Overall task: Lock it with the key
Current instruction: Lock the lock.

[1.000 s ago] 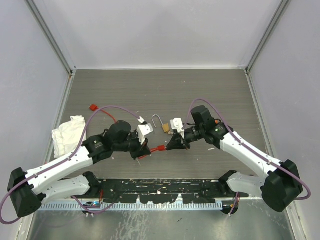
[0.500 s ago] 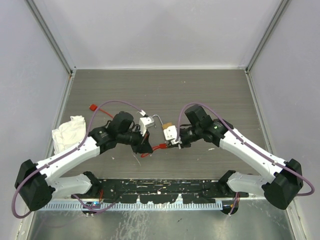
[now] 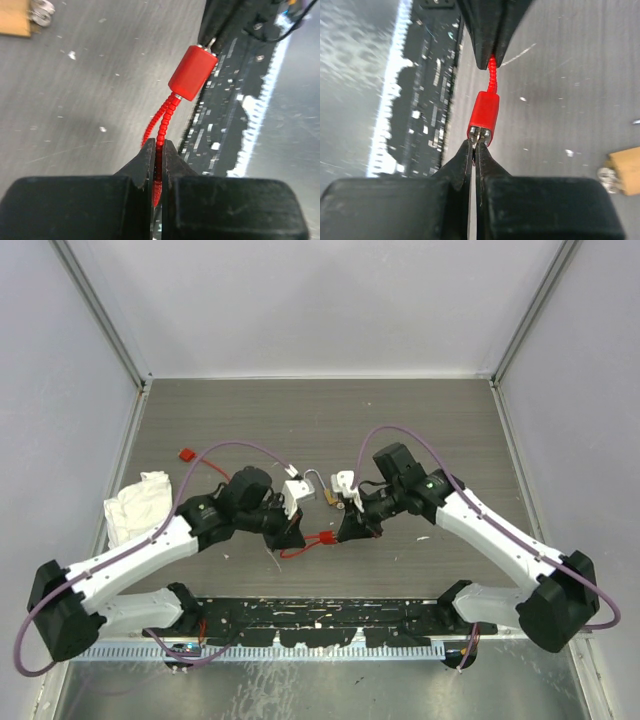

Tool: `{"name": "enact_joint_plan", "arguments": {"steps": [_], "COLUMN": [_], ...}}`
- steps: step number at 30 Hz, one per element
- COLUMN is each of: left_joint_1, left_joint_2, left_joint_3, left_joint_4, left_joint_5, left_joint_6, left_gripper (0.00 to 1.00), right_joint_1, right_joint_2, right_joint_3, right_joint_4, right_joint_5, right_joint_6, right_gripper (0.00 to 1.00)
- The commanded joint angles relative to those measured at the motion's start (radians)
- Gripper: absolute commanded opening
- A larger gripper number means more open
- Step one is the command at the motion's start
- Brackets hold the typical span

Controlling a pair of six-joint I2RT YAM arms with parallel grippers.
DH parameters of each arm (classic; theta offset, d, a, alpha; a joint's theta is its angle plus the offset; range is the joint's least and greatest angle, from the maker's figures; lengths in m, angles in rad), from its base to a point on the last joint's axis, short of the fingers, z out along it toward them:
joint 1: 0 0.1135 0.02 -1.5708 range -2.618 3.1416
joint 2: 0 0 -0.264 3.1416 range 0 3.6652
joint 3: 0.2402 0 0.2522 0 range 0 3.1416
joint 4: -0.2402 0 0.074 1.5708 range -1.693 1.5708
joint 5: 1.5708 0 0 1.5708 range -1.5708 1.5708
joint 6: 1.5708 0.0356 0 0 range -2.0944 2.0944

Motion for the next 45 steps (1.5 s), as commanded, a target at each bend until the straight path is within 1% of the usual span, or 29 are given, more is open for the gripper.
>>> {"name": "enact_joint_plan", "arguments": {"steps": [1,3,5,6,7,8,10,12,15,18,19,21,24,25,26,28,31,33,35,37,40,42,44,45], "left_joint_1": [-0.122,-0.151,-0.154,-0.151,-0.128,-0.095,-0.013,0.057,0.104,0.110,0.110,0.109,0.078,0.044,0.008,-0.072,-0.182,-0.219,-0.221,-0.222,-0.207,-0.168,-0.099,-0.057], "left_joint_2": [-0.098,-0.100,-0.105,-0.110,-0.116,-0.121,-0.116,-0.105,-0.077,-0.027,-0.015,-0.010,-0.050,-0.087,-0.119,-0.179,-0.248,-0.269,-0.280,-0.293,-0.298,-0.292,-0.277,-0.260], "left_joint_3": [0.011,0.014,0.010,0.004,-0.010,-0.020,-0.033,-0.047,-0.051,-0.030,-0.021,0.000,0.024,0.022,0.010,-0.014,-0.059,-0.078,-0.087,-0.100,-0.111,-0.112,-0.114,-0.114], "left_joint_4": [0.011,0.005,0.003,0.004,0.011,0.022,0.043,0.069,0.083,0.073,0.058,0.008,-0.052,-0.058,-0.051,-0.024,0.028,0.037,0.027,0.023,0.032,0.052,0.093,0.116], "left_joint_5": [-0.376,-0.430,-0.436,-0.421,-0.368,-0.284,-0.091,0.100,0.283,0.375,0.365,0.286,0.071,-0.040,-0.123,-0.265,-0.430,-0.525,-0.540,-0.530,-0.462,-0.353,-0.165,-0.045], "left_joint_6": [0.176,0.190,0.179,0.171,0.156,0.131,0.048,-0.025,-0.090,-0.124,-0.119,-0.073,0.015,0.059,0.103,0.169,0.258,0.289,0.293,0.285,0.245,0.184,0.101,0.056], "left_gripper": [0.00,0.00,0.00,0.00,0.00,0.00,0.00,0.00,0.00,0.00,0.00,0.00,0.00,0.00,0.00,0.00,0.00,0.00,0.00,0.00,0.00,0.00,0.00,0.00], "right_joint_1": [-0.044,-0.043,-0.029,-0.014,0.007,0.020,0.055,0.077,0.077,0.077,0.077,0.076,0.030,-0.008,-0.049,-0.121,-0.163,-0.163,-0.159,-0.156,-0.111,-0.036,0.052,0.070], "right_joint_2": [0.071,0.064,0.046,0.034,0.014,-0.015,-0.078,-0.108,-0.120,-0.122,-0.119,-0.112,-0.083,-0.064,-0.039,0.017,0.106,0.122,0.112,0.085,0.019,-0.053,-0.123,-0.120], "right_joint_3": [0.038,0.033,0.046,0.054,0.053,0.042,0.003,-0.017,-0.030,-0.023,-0.015,0.001,0.025,0.036,0.046,0.068,0.101,0.107,0.111,0.110,0.088,0.037,-0.022,-0.018], "right_joint_4": [0.050,0.076,0.042,0.014,0.003,0.009,0.026,0.002,-0.039,-0.048,-0.048,-0.042,-0.029,-0.036,-0.044,-0.076,-0.159,-0.177,-0.176,-0.165,-0.126,-0.068,-0.007,-0.032], "right_joint_5": [-0.303,-0.299,-0.244,-0.186,-0.122,-0.070,0.058,0.121,0.179,0.195,0.182,0.141,0.041,-0.044,-0.087,-0.226,-0.326,-0.359,-0.339,-0.282,-0.140,0.025,0.152,0.167], "right_joint_6": [0.327,0.371,0.313,0.242,0.192,0.152,0.051,-0.057,-0.159,-0.180,-0.163,-0.111,0.028,0.069,0.107,0.153,0.158,0.161,0.146,0.123,0.067,0.002,-0.059,-0.099], "right_gripper": [0.01,0.01,0.01,0.01,0.01,0.01,0.01,0.01,0.01,0.01,0.01,0.01,0.01,0.01,0.01,0.01,0.01,0.01,0.01,0.01,0.01,0.01,0.01,0.01]}}
